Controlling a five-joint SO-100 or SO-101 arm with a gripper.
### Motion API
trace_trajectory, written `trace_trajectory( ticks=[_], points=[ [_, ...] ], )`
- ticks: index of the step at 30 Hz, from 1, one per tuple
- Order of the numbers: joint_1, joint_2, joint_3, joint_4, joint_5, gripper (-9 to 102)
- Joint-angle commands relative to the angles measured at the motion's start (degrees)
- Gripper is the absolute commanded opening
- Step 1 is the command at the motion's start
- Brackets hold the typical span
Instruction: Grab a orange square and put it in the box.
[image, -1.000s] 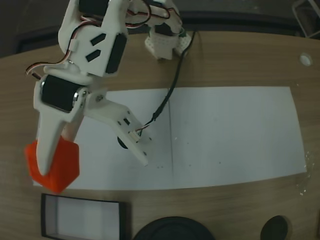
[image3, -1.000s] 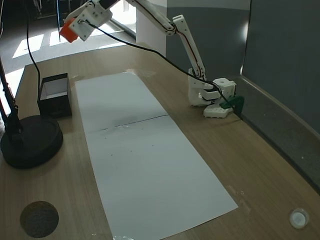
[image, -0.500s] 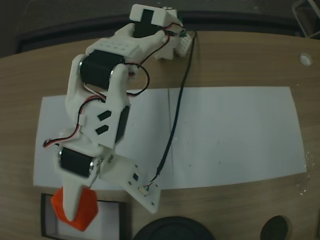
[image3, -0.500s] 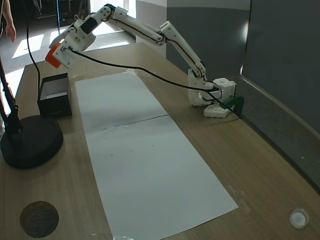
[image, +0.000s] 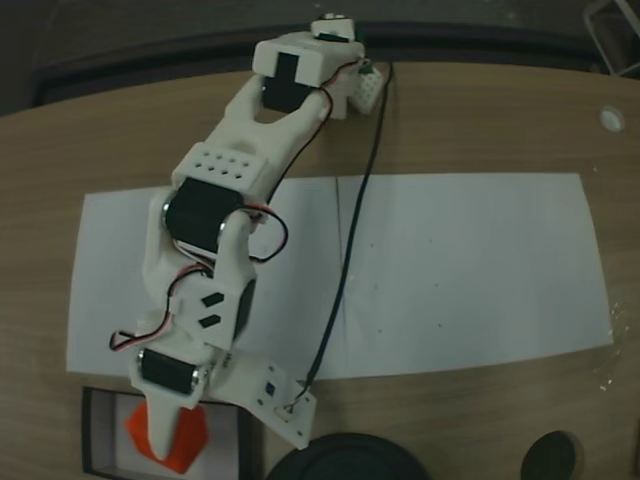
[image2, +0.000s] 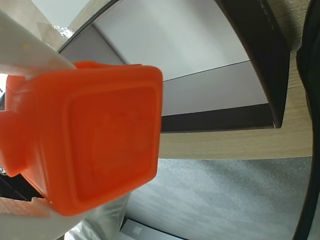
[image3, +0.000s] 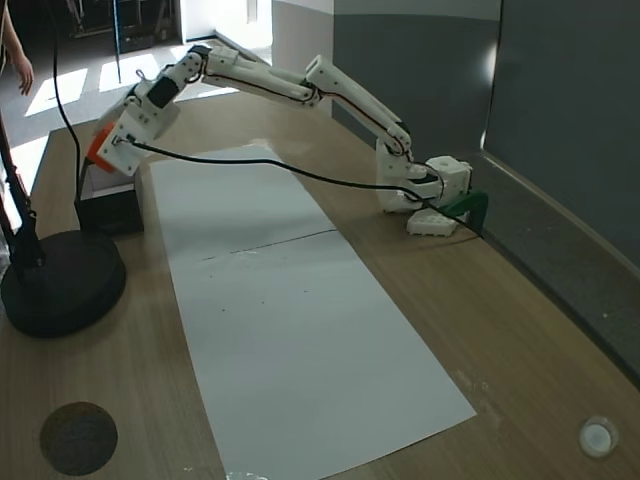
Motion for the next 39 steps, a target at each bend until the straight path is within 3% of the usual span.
trace_trajectory(
  ticks=[1,6,13,15,20,23,25,31,39],
  points=[
    [0.4,1.6,-3.9,-1.4,0.4,22],
    [1.6,2.0,-3.9,-1.3,1.4,34],
    [2.1,4.3,-6.9,3.4,4.0,33],
    [1.5,6.7,-9.8,9.1,4.1,28],
    [-4.5,16.0,-20.3,27.5,5.6,1],
    [-11.3,22.2,-25.8,40.0,4.5,0],
    [-14.0,26.5,-25.7,40.9,5.4,0],
    [-16.6,44.2,-14.2,40.7,11.1,0],
    [-27.8,76.4,20.7,40.2,10.7,0]
  ],
)
